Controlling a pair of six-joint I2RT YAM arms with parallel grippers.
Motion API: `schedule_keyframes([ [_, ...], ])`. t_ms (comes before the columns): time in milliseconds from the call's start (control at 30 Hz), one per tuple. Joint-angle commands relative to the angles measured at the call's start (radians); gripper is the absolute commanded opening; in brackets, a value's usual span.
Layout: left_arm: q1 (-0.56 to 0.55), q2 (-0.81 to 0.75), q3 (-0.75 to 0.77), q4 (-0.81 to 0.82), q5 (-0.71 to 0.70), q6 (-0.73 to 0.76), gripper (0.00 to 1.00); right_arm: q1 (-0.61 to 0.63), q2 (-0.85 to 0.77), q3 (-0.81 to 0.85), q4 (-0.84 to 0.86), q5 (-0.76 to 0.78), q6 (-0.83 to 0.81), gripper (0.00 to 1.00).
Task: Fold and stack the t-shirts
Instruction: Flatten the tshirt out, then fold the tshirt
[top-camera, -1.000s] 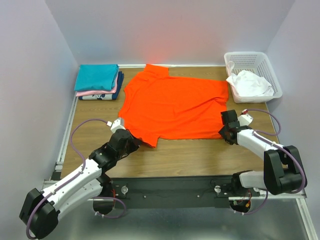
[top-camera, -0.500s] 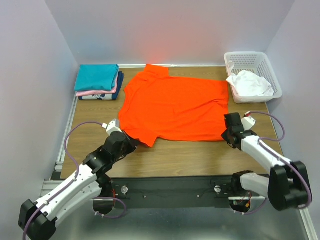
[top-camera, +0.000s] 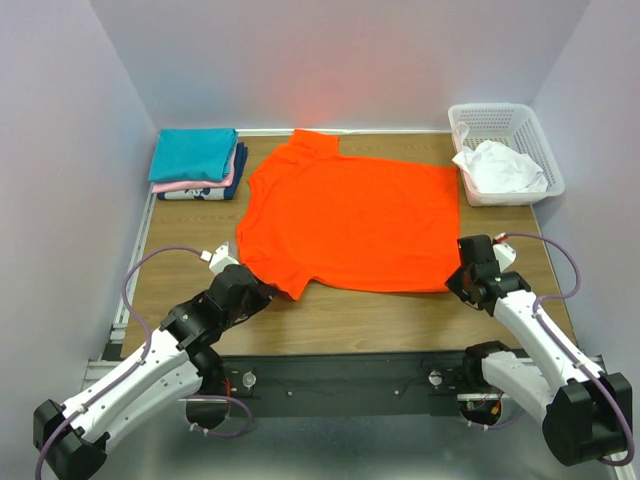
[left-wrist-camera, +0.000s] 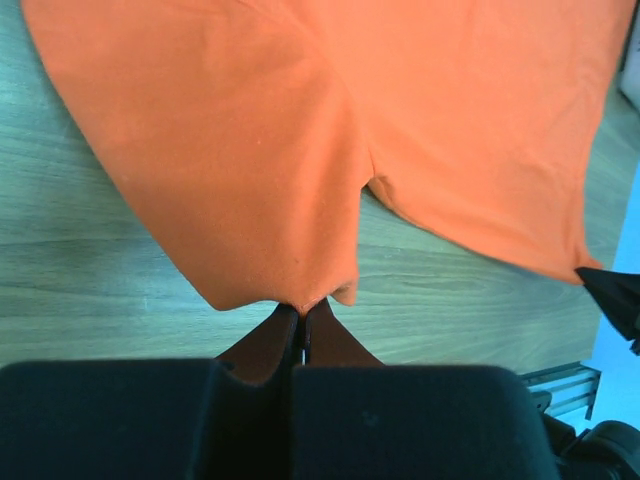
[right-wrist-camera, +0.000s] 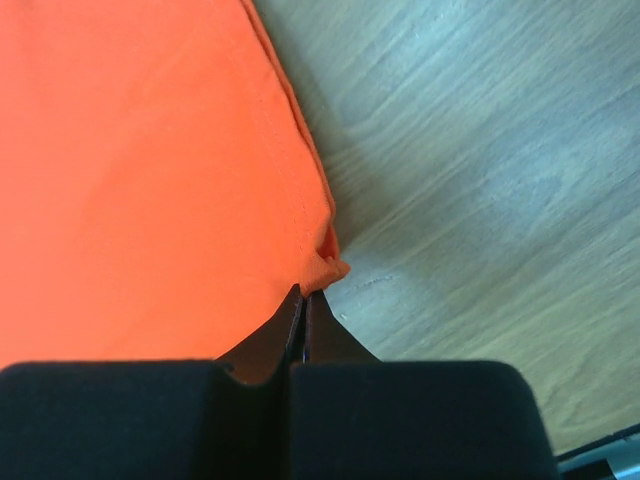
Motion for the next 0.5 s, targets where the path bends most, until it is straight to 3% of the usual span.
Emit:
schedule_keyframes([
  [0, -0.006, 0.0, 0.022, 0.004, -0.076, -0.006, 0.0, 0.006, 0.0, 0.01, -0.047, -0.017, 0.004, 0.03],
  [467, 0.012, 0.354, 0.187, 0.282, -0.176, 0.164, 0.0, 0.008, 0.152, 0.152, 0.035, 0.036, -0.043, 0.03],
])
